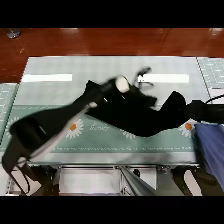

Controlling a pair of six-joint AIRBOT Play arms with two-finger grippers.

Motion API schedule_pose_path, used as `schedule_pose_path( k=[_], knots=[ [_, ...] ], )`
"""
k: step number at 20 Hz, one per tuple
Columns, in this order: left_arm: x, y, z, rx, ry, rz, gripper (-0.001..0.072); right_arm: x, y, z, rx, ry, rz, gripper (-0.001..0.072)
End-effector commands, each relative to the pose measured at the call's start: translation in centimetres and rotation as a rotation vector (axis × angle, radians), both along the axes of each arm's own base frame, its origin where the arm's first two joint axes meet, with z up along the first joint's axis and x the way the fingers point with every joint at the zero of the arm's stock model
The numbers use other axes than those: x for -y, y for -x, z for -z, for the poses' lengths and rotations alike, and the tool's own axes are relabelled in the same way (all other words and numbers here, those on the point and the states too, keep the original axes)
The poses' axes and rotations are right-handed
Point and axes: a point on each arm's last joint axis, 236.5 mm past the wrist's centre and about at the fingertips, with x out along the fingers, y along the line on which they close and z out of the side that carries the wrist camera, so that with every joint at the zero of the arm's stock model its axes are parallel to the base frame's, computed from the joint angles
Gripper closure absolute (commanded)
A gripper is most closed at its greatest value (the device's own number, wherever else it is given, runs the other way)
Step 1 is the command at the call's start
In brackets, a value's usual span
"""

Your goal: Fold the shirts.

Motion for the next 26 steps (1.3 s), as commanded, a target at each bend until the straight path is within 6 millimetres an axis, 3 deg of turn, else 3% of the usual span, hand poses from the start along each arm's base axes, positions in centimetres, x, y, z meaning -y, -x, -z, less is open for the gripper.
schedule_pose_path(
  k=[1,3,5,7,9,11,14,18,20,22,26],
  knots=[
    [-11.3,-4.9,-4.0,0.03,-0.12,-0.038,0.0683,-1.2,-0.9,-1.4,0.042,-0.015,-0.041,0.0693],
    [-19.3,-7.1,-7.4,0.128,-0.223,-0.134,0.0683,-3.6,-2.3,-2.6,0.063,-0.022,-0.116,0.0694],
    [-26.0,-7.1,-11.4,0.209,-0.245,-0.262,0.0683,-6.9,-4.5,-3.5,0.081,-0.037,-0.197,0.0693],
    [-30.9,-4.9,-14.6,0.282,-0.224,-0.384,0.0682,-11.0,-6.7,-3.6,0.078,-0.043,-0.29,0.0693],
    [-33.9,-1.7,-16.0,0.35,-0.199,-0.479,0.0682,-16.3,-8.8,-2.8,0.054,-0.05,-0.403,0.0694],
    [-35.5,1.6,-15.4,0.362,-0.174,-0.561,0.0682,-21.6,-10.4,-1.4,0.024,-0.052,-0.509,0.0693],
    [-36.2,5.5,-11.9,0.311,-0.172,-0.6,0.0682,-29.0,-12.2,1.2,-0.009,-0.057,-0.622,0.0694],
    [-36.0,7.3,-6.9,0.208,-0.173,-0.615,0.0682,-35.7,-13.7,5.4,-0.037,-0.059,-0.705,0.0693],
    [-36.3,6.5,-5.3,0.203,-0.169,-0.652,0.0682,-37.2,-14.2,8.5,-0.088,-0.062,-0.697,0.0693],
    [-36.5,5.8,-4.1,0.179,-0.164,-0.691,0.0682,-37.3,-14.6,10.8,-0.125,-0.065,-0.679,0.0693],
    [-36.6,5.2,-2.5,0.141,-0.181,-0.701,0.0682,-35.9,-15.8,11.5,-0.15,-0.072,-0.648,0.0693]
  ],
)
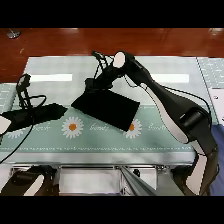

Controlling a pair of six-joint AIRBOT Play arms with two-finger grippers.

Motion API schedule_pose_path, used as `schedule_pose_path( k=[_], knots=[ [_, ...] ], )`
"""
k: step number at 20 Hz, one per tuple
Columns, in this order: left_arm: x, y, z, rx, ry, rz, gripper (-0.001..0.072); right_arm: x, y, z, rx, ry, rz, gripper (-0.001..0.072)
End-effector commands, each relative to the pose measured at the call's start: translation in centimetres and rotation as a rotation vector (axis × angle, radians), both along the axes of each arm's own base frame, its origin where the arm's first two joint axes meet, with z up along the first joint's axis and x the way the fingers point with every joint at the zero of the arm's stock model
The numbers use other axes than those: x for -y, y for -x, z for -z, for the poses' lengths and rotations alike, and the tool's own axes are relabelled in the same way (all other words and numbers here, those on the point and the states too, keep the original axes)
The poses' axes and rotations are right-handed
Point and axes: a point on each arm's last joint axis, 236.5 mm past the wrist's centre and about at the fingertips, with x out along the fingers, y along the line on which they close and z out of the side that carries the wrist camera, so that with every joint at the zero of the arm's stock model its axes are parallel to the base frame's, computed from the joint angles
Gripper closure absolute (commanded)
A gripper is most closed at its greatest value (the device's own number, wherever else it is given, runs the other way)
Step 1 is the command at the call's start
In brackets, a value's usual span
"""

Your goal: Fold the shirts.

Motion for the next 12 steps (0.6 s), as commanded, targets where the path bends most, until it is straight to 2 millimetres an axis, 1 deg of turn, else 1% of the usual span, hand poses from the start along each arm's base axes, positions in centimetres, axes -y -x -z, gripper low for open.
schedule_pose_path(
  k=[1,4,5,6,7,8,9,10,11,12],
  knots=[
    [-0.2,-0.6,1.5,-0.026,0.004,-0.026,0.0681,0.2,-0.6,1.0,-0.037,-0.009,0.018,0.0693],
    [-0.1,-1.1,1.9,-0.031,0.014,-0.038,0.0681,0.7,-1.3,0.9,-0.047,-0.023,0.042,0.0692],
    [-0.1,-1.2,1.8,-0.028,0.016,-0.043,0.0681,0.5,-1.3,0.9,-0.049,-0.027,0.043,0.0555],
    [-0.2,-1.4,1.8,-0.023,0.016,-0.046,0.0681,0.5,-1.3,1.0,-0.048,-0.027,0.042,0.0218],
    [-0.2,-1.5,1.8,-0.021,0.016,-0.048,0.0681,0.7,-1.3,0.9,-0.042,-0.026,0.028,0.0082],
    [-0.2,-1.5,1.8,-0.019,0.016,-0.049,0.0682,1.7,-1.3,0.4,-0.048,-0.024,0.015,0.0081],
    [-0.2,-1.5,1.6,-0.017,0.016,-0.048,0.0681,3.3,-1.6,-0.5,-0.058,-0.016,0.016,0.0082],
    [-0.2,-1.6,1.4,-0.013,0.016,-0.047,0.0681,5.7,-2.2,-1.8,-0.059,-0.008,0.017,0.0082],
    [-0.2,-1.8,1.2,-0.002,0.012,-0.043,0.0681,8.8,-2.8,-3.3,-0.055,0.015,0.031,0.0082],
    [-0.5,-2.0,0.9,0.004,0.012,-0.052,0.0681,12.8,-3.4,-4.9,-0.049,0.059,0.054,0.0082]
  ],
)
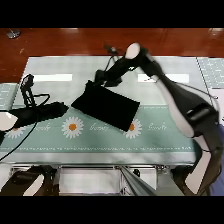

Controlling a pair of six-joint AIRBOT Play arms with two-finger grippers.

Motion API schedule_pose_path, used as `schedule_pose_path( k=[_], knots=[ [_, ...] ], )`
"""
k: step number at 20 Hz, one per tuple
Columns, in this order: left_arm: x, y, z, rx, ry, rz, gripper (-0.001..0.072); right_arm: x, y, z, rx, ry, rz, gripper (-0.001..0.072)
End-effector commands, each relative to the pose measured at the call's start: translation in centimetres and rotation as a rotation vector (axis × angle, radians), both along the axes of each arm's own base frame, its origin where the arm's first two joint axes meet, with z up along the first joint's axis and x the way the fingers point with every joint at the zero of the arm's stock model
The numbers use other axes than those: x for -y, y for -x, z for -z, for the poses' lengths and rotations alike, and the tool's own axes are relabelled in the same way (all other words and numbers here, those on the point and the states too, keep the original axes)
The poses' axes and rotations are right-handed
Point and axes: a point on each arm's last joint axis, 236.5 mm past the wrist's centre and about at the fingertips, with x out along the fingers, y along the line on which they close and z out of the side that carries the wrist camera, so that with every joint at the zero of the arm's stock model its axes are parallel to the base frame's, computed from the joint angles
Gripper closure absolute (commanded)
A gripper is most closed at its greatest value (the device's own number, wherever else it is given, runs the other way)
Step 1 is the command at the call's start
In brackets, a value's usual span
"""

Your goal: Fold the shirts.

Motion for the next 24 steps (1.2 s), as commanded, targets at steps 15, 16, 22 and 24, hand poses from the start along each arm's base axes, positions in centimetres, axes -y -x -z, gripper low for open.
schedule_pose_path(
  k=[15,16,22,24],
  knots=[
    [0.5,-0.5,-0.7,0.032,0.0,0.012,0.0681,17.1,13.8,10.0,-0.249,-0.026,0.738,0.0085],
    [0.7,-0.4,-0.6,0.031,0.0,0.018,0.0681,16.1,13.8,10.6,-0.279,-0.036,0.726,0.0085],
    [0.7,-0.5,-0.4,0.029,-0.001,0.017,0.0681,12.0,11.2,11.5,-0.34,-0.082,0.602,0.0354],
    [0.6,-0.7,-0.1,0.029,-0.002,0.011,0.0681,10.3,9.9,9.7,-0.277,-0.116,0.469,0.0696]
  ],
)
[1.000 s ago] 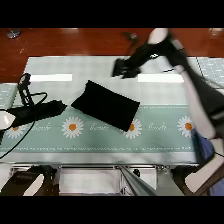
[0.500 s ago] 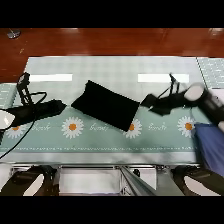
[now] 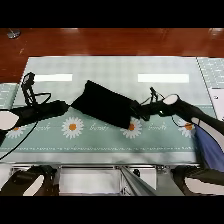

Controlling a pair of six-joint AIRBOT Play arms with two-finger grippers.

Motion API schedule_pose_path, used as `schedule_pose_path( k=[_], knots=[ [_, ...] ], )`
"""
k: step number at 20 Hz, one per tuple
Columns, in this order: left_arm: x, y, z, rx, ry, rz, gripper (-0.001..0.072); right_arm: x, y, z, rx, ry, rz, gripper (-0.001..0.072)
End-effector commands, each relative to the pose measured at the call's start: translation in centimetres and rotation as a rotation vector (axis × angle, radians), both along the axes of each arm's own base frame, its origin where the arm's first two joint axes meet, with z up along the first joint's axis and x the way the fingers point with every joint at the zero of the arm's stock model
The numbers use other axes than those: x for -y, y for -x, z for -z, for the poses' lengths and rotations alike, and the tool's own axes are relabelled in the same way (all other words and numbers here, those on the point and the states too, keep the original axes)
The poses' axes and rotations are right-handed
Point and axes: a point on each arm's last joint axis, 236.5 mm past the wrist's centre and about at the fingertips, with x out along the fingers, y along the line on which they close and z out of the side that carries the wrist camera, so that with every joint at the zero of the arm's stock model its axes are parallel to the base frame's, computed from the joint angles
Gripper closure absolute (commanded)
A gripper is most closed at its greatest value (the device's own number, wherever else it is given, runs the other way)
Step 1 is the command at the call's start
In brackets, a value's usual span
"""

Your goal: Fold the shirts.

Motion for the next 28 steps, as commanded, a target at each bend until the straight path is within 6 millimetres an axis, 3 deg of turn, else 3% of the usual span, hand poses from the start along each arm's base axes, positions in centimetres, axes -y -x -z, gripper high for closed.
schedule_pose_path(
  k=[1,4,7,10,13,15,18,20,23,26,28],
  knots=[
    [0.0,-0.2,0.4,-0.003,-0.002,-0.005,0.0681,-3.0,-2.0,-3.1,0.111,-0.072,-0.185,0.0694],
    [0.0,-0.2,0.6,-0.009,-0.004,-0.004,0.0681,-3.6,-5.5,-10.5,0.286,-0.03,-0.342,0.0694],
    [0.0,-0.2,0.8,-0.015,-0.004,-0.004,0.0681,-1.8,-9.0,-19.2,0.444,0.076,-0.398,0.0694],
    [0.0,-0.2,0.9,-0.018,-0.005,-0.004,0.0681,3.3,-11.2,-26.1,0.536,0.215,-0.355,0.0694],
    [0.0,-0.1,0.9,-0.021,-0.005,-0.002,0.0681,9.4,-11.1,-30.6,0.524,0.28,-0.259,0.0694],
    [0.0,0.0,1.1,-0.028,-0.005,0.0,0.0681,14.3,-10.0,-32.0,0.482,0.317,-0.169,0.0695],
    [0.1,0.3,1.3,-0.039,-0.006,0.005,0.0681,23.5,-7.3,-32.9,0.367,0.405,0.039,0.0696],
    [0.1,0.3,1.3,-0.038,-0.006,0.005,0.0681,28.4,-4.8,-33.6,0.302,0.43,0.175,0.0696],
    [0.1,0.3,1.3,-0.038,-0.006,0.005,0.0681,35.8,0.4,-33.7,0.189,0.563,0.386,0.0696],
    [0.0,0.1,1.2,-0.03,-0.006,0.001,0.0681,40.1,6.7,-32.5,0.08,0.67,0.545,0.0695],
    [-0.1,-0.2,1.0,-0.017,-0.005,-0.006,0.0681,41.8,11.7,-30.2,-0.036,0.729,0.623,0.0695]
  ],
)
